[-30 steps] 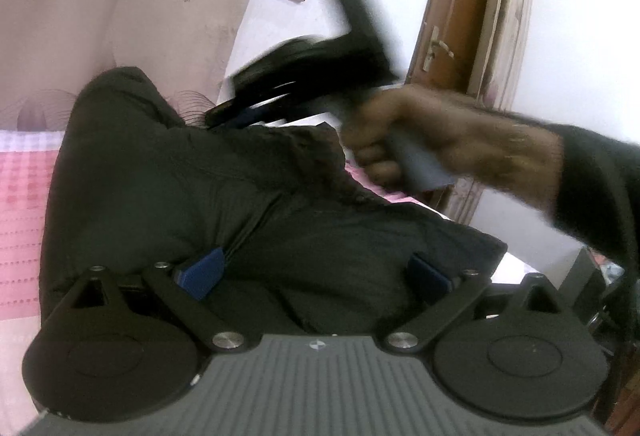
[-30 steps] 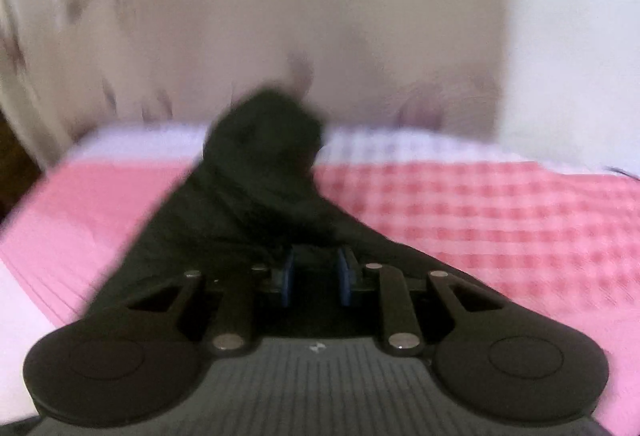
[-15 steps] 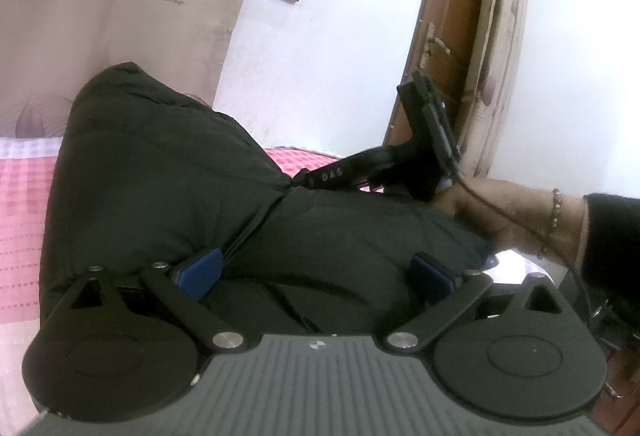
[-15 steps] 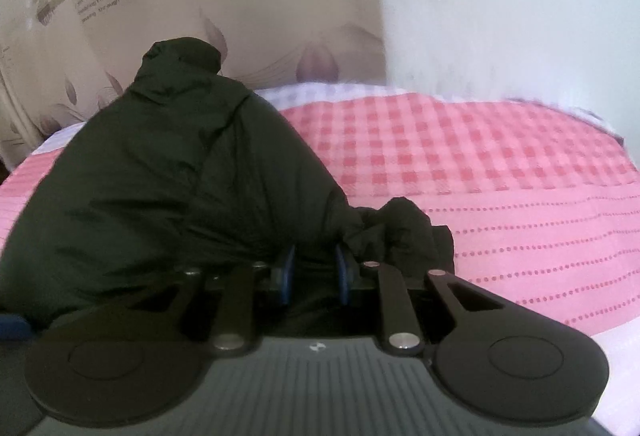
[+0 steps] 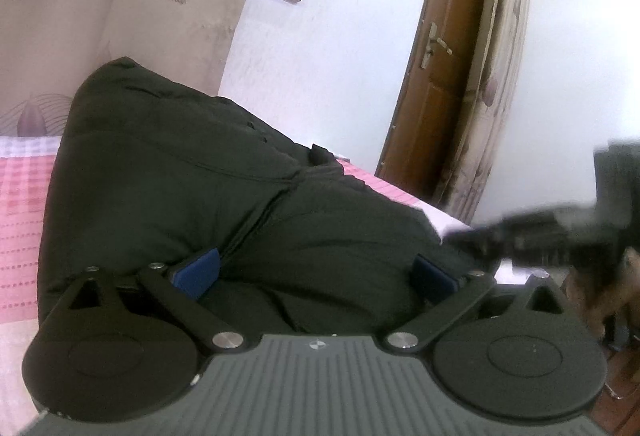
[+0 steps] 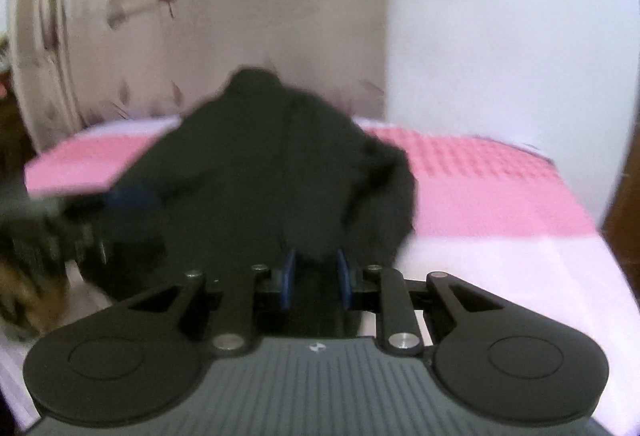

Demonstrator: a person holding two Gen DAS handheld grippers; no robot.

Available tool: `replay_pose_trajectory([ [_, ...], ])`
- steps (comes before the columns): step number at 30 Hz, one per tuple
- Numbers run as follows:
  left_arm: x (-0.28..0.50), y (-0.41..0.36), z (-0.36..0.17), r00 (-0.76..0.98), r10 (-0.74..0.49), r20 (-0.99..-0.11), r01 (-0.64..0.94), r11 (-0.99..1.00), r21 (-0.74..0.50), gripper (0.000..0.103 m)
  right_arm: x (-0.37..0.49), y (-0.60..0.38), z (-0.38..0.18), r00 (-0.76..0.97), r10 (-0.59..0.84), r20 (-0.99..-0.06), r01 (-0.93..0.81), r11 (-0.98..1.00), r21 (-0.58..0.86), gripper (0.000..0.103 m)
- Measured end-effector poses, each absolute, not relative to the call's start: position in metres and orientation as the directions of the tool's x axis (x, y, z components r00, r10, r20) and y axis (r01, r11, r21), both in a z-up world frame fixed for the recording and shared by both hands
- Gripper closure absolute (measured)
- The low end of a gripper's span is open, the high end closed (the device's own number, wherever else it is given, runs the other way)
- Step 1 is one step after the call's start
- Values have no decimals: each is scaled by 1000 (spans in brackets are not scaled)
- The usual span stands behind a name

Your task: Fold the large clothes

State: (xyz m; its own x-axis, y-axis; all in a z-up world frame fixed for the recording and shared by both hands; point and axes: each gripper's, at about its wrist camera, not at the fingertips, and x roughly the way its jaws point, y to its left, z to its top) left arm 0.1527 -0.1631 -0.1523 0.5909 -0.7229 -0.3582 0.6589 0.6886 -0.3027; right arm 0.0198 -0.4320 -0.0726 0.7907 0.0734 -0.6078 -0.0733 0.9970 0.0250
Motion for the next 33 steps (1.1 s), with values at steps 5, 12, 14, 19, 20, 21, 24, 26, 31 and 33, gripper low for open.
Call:
replay_pose_trajectory([
  [5, 151, -162, -155, 585, -726, -361, 667, 684, -295, 1, 14, -443, -101, 755, 23, -656, 46, 995, 87, 81],
  [12, 149, -164, -153, 589, -717, -372, 667, 692, -278, 1, 8, -435, -120, 785, -34, -618, 38, 999, -7, 82],
  [14, 148, -165, -153, 591, -714, -374, 666, 694, -273, 1, 7, -433, -122, 788, -38, -614, 37, 999, -15, 82],
  [19, 146, -171, -153, 604, -692, -395, 664, 711, -231, 0, 6, -437, -118, 786, -24, -617, 42, 999, 14, 81],
  [20, 146, -172, -152, 605, -689, -399, 664, 713, -225, 0, 6, -438, -117, 786, -21, -618, 49, 998, 28, 81],
  [21, 146, -173, -152, 607, -685, -402, 663, 716, -219, 0, 6, -439, -116, 785, -17, -619, 53, 998, 40, 81],
  [24, 146, -173, -152, 612, -679, -406, 657, 722, -219, 0, 8, -449, -107, 778, 15, -628, 69, 991, 110, 80],
  [26, 147, -173, -152, 613, -678, -405, 655, 723, -220, 0, 11, -463, -98, 775, 49, -630, 101, 975, 200, 75],
  [31, 146, -172, -151, 614, -678, -403, 654, 724, -221, 0, 10, -482, -81, 826, 136, -547, 97, 922, 375, 1],
  [33, 145, -173, -152, 615, -678, -402, 653, 724, -222, 0, 15, -484, -79, 833, 157, -530, 98, 901, 422, 1],
])
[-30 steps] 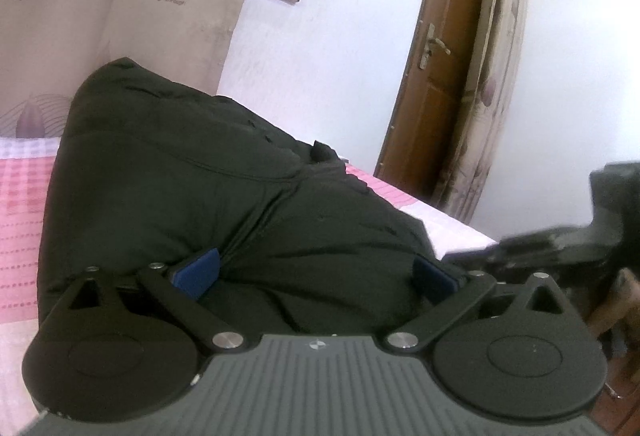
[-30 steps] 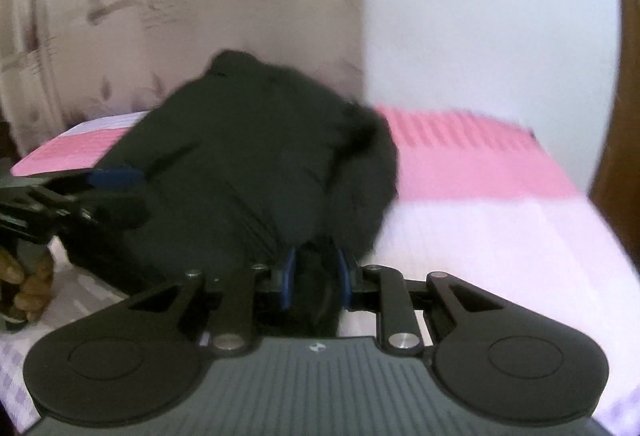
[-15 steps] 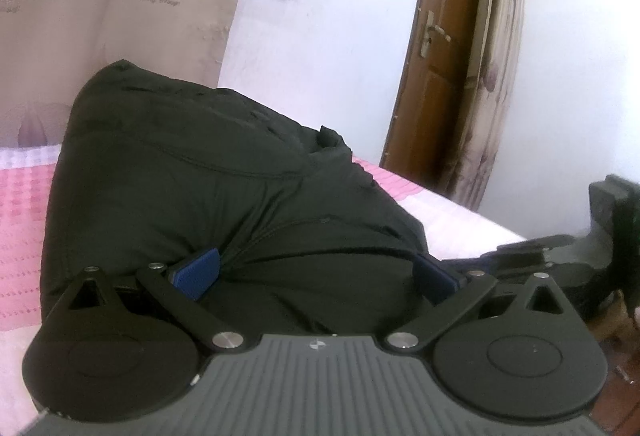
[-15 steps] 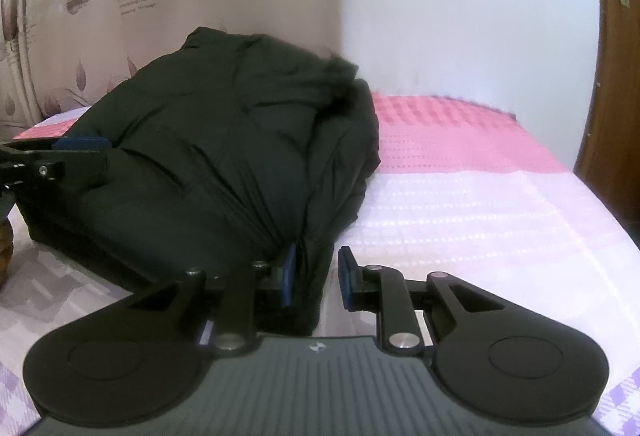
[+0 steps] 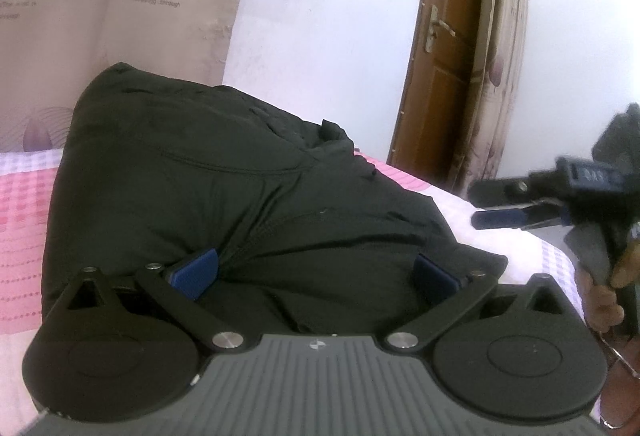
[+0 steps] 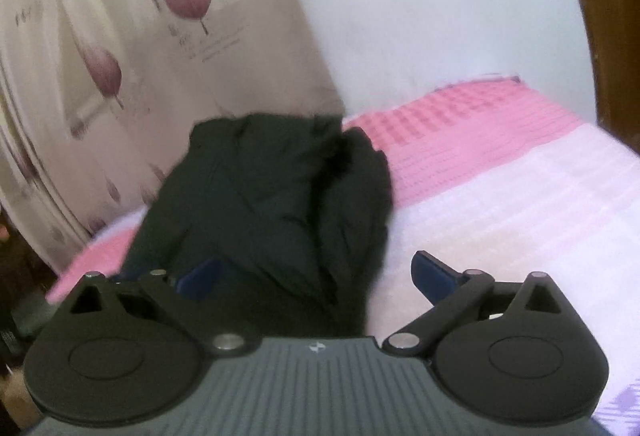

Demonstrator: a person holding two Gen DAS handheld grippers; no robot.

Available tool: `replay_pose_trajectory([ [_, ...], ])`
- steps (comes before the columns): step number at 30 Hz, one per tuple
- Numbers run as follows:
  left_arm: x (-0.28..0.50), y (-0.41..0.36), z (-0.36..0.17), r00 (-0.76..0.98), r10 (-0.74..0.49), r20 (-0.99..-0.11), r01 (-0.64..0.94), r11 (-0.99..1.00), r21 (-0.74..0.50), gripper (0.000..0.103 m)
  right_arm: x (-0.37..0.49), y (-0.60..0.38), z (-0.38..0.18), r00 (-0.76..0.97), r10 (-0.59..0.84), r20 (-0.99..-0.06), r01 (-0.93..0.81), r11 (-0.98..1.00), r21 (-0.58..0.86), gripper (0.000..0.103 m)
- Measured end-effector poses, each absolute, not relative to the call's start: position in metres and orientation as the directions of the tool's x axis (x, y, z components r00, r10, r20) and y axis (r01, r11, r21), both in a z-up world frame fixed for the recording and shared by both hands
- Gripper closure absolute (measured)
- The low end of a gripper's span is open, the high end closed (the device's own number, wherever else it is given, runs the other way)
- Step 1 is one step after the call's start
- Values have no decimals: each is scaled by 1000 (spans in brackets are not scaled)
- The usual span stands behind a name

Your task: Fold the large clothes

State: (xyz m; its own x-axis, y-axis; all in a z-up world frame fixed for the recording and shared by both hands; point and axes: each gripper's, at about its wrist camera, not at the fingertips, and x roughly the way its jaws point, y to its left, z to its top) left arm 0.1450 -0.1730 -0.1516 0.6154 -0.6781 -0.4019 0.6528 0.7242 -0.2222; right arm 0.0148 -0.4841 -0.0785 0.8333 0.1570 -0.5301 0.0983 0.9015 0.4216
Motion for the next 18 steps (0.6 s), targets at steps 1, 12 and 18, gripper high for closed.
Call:
replay_pose_trajectory([
  [1, 145, -173, -152, 615, -678, -402, 653, 724, -223, 0, 20, -484, -79, 827, 165, -537, 104, 895, 435, 1],
  [12, 144, -173, -151, 616, -677, -404, 651, 725, -223, 0, 59, -474, -125, 750, 300, -590, 102, 828, 551, 0],
  [18, 143, -175, -149, 622, -668, -409, 647, 732, -211, 0, 72, -467, -129, 744, 322, -586, 56, 844, 534, 0],
])
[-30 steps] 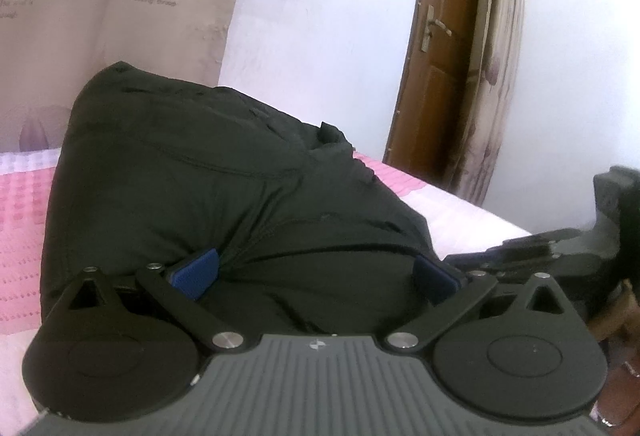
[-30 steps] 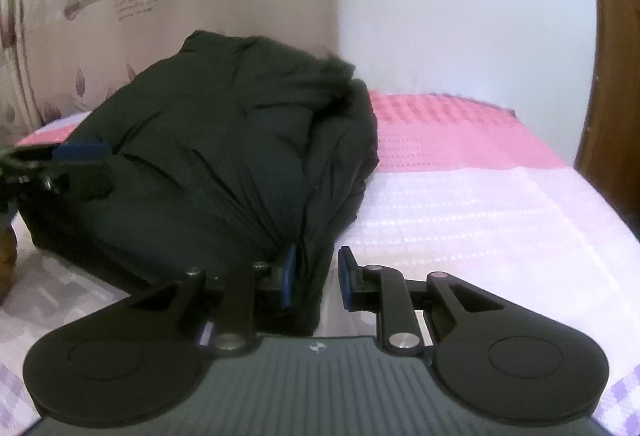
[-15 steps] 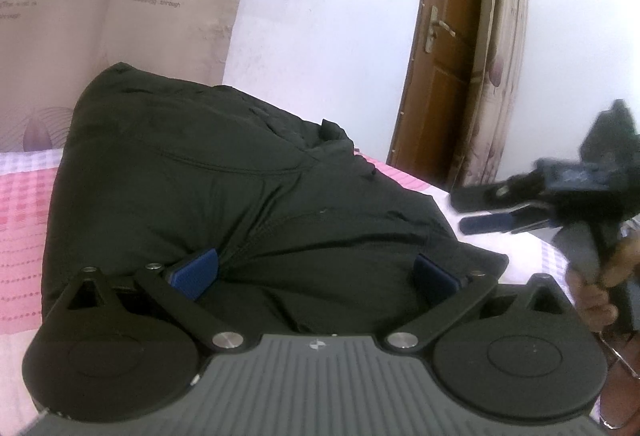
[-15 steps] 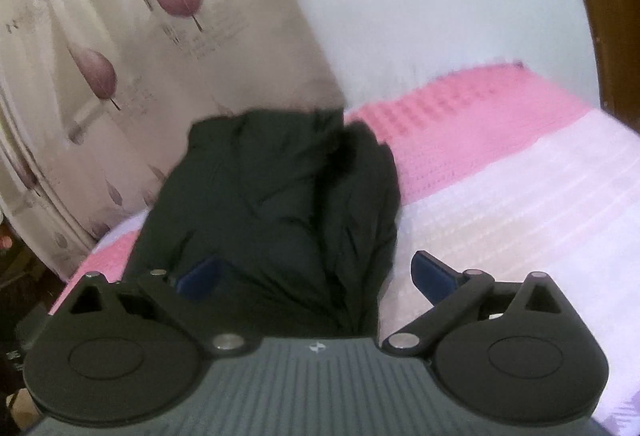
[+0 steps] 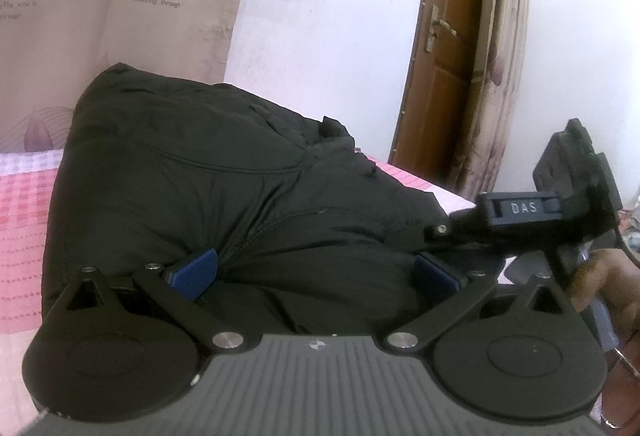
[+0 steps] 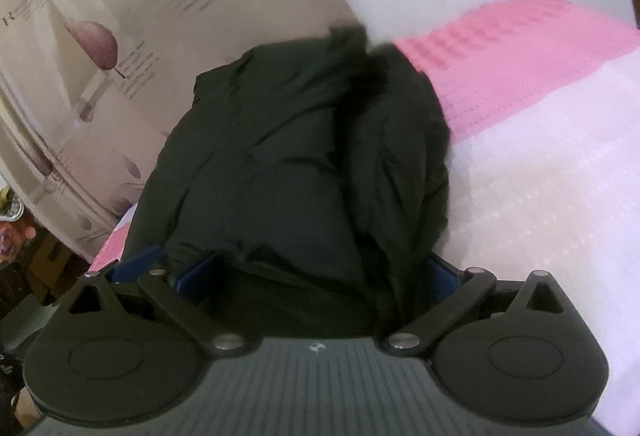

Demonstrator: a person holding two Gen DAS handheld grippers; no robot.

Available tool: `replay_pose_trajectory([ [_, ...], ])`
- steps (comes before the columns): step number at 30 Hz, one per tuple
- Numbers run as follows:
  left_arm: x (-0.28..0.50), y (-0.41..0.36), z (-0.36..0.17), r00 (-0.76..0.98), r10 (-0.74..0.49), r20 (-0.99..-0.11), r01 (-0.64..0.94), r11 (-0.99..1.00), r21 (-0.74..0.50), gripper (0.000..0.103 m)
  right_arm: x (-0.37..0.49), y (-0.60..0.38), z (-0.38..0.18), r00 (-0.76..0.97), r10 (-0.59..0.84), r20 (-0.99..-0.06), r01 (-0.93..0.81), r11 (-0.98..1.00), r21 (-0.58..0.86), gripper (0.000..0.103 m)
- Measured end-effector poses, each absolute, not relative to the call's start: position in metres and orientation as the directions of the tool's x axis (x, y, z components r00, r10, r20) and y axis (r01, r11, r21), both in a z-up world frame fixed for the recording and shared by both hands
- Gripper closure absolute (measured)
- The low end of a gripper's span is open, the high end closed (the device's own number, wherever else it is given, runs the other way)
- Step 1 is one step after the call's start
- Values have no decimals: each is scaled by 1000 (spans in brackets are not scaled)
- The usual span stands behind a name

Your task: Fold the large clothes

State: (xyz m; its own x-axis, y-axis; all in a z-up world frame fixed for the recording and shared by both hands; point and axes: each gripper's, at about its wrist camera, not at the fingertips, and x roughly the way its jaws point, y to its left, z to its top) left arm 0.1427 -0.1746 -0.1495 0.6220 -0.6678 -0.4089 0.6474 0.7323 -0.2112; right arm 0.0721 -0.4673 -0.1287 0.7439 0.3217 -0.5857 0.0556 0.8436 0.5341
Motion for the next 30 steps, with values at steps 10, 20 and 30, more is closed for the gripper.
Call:
replay_pose_trajectory([
  [10, 151, -103, -113, 652, -722, -230, 575, 669, -471, 0, 80, -475, -131, 734, 372, -569, 13, 829, 559, 1],
  [20, 249, -37, -137, 487, -773, -406, 374, 604, -703, 0, 87, -505, -133, 719, 446, -533, 31, 746, 666, 0],
  [30, 290, -49, -175, 336, -836, -433, 357, 538, -763, 0, 120, -517, -141, 668, 538, -514, -30, 710, 704, 0],
])
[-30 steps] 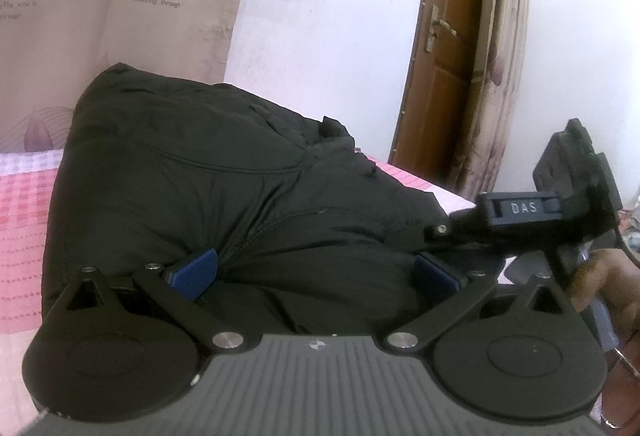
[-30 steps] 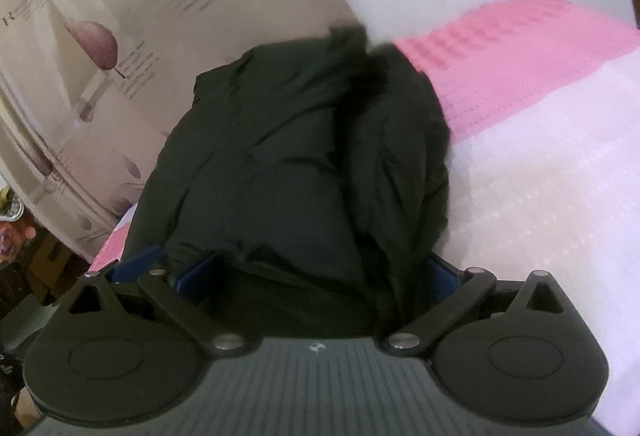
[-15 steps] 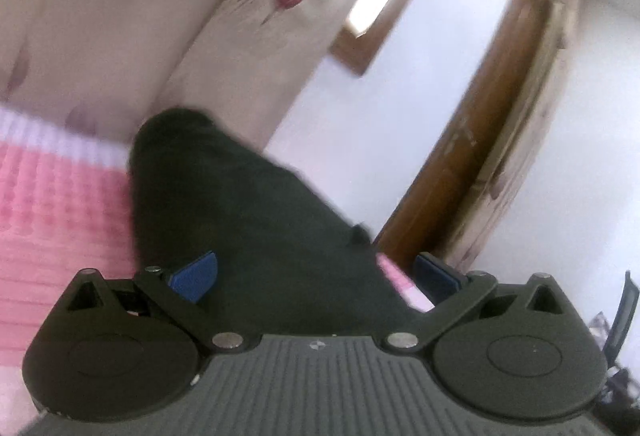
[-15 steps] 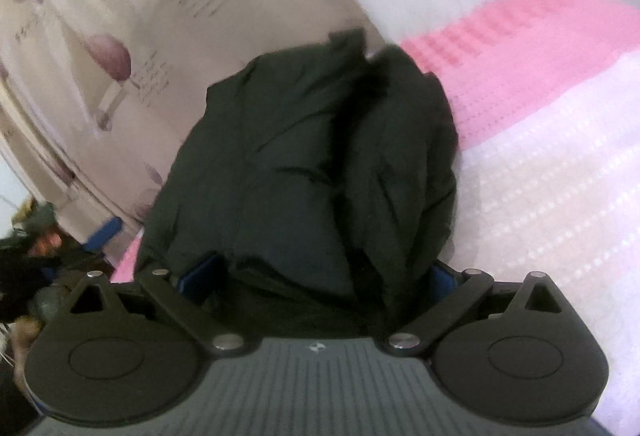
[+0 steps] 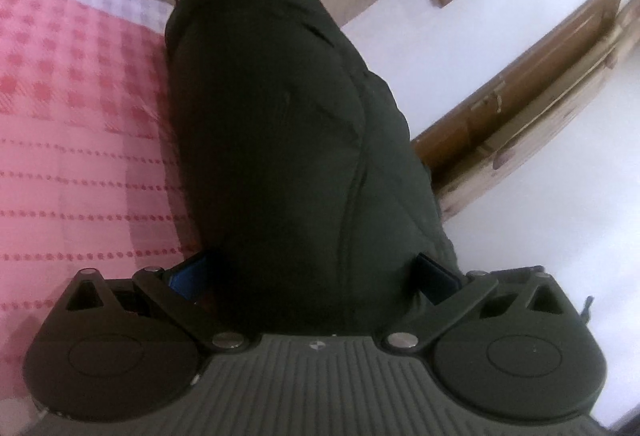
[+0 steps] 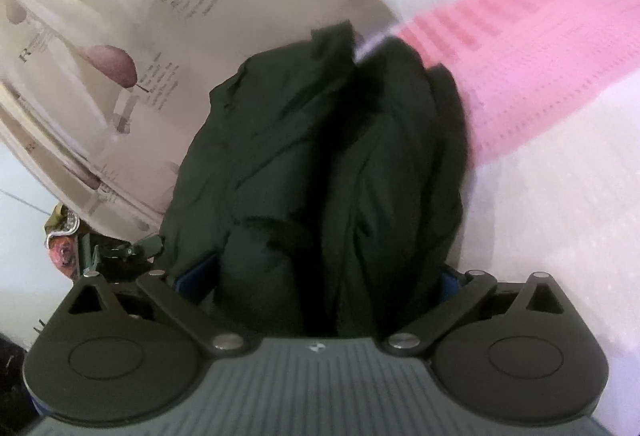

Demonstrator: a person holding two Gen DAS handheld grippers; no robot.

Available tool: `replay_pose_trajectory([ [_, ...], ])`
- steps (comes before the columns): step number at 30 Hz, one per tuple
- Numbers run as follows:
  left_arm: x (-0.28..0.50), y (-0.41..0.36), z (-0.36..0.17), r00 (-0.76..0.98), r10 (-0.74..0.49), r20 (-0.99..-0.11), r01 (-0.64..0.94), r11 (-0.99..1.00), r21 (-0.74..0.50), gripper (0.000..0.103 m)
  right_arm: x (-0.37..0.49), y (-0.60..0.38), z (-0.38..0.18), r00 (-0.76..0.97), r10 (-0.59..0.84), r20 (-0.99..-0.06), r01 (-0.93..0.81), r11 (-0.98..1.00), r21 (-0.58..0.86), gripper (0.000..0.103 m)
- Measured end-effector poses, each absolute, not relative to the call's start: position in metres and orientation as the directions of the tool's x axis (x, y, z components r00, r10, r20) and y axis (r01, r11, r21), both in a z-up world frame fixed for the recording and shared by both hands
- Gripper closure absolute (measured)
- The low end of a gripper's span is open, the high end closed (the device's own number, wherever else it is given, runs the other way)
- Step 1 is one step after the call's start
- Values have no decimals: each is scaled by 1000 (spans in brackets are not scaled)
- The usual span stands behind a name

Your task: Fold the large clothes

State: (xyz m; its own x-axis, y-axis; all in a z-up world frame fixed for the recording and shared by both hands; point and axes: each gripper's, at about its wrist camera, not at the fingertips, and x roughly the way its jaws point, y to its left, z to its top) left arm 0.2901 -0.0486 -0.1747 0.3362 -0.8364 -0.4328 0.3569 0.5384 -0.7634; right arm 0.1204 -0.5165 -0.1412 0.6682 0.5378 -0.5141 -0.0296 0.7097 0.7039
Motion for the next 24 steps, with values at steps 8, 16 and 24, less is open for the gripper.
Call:
replay_pose_trajectory([
  [8, 271, -64, -168, 399, -783, -477, 424, 619, -661, 11, 137, -492, -145, 659, 562, -500, -74, 710, 700, 31],
  [16, 244, -62, -137, 490, -715, -498, 465, 698, -545, 25, 123, -477, -132, 709, 522, -474, -87, 733, 675, 50],
  [24, 216, -34, -110, 545, -669, -505, 450, 742, -497, 25, 117, -436, -116, 711, 529, -464, -126, 744, 657, 52],
])
